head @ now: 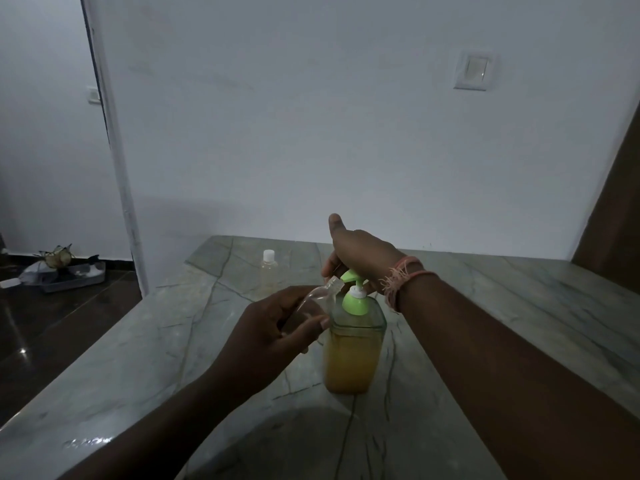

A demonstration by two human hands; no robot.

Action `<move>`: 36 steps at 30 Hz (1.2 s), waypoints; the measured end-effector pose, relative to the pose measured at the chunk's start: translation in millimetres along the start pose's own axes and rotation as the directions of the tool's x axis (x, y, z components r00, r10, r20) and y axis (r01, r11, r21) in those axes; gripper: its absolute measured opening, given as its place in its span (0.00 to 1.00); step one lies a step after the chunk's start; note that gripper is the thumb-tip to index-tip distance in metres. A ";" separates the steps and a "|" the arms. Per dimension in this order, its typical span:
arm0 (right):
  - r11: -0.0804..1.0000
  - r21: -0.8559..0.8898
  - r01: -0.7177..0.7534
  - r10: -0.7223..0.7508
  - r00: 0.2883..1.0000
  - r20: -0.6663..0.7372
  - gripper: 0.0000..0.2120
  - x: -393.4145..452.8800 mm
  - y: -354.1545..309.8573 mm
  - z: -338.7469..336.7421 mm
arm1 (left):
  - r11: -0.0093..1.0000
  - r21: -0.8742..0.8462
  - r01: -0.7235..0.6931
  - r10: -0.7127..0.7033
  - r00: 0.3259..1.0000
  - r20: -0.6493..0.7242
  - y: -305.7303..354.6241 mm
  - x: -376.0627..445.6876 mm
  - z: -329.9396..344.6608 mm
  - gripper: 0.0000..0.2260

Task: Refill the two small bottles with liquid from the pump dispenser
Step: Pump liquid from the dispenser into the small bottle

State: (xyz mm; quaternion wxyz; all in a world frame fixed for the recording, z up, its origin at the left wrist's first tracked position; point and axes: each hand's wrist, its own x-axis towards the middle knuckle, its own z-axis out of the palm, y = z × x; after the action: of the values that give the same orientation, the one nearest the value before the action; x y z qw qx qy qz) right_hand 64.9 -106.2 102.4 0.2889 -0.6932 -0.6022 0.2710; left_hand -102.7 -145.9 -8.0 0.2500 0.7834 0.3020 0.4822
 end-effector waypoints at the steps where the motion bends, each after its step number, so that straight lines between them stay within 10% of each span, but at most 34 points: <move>1: 1.000 -0.015 0.000 0.000 1.000 -0.005 0.43 -1.1 -1.0 -0.2 | 1.000 -0.010 0.003 -0.003 1.000 -0.001 -0.4 0.9 0.0 0.19; 14: 0.976 -0.206 0.074 -0.079 0.997 -0.018 0.35 -1.9 -5.2 3.8 | 0.994 -0.112 -0.015 0.011 0.999 -0.041 -9.1 5.3 9.9 0.16; 22: 0.987 -0.151 0.046 -0.056 0.997 -0.061 0.23 5.4 5.5 11.1 | 0.880 -0.474 0.027 -0.041 0.999 -0.020 -15.7 5.2 14.2 0.13; 36: 0.947 -0.322 -0.005 0.027 0.998 0.062 0.34 0.0 -5.4 3.7 | 0.797 -0.595 0.102 -0.105 0.994 0.030 -16.7 3.5 14.9 0.16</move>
State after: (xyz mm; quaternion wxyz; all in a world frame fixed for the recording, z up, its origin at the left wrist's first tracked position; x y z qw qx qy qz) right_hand 58.5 -105.4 103.7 0.1500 -0.7266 -0.6417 0.1941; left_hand -91.8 -133.3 -23.4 0.5085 0.6465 0.1784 0.5401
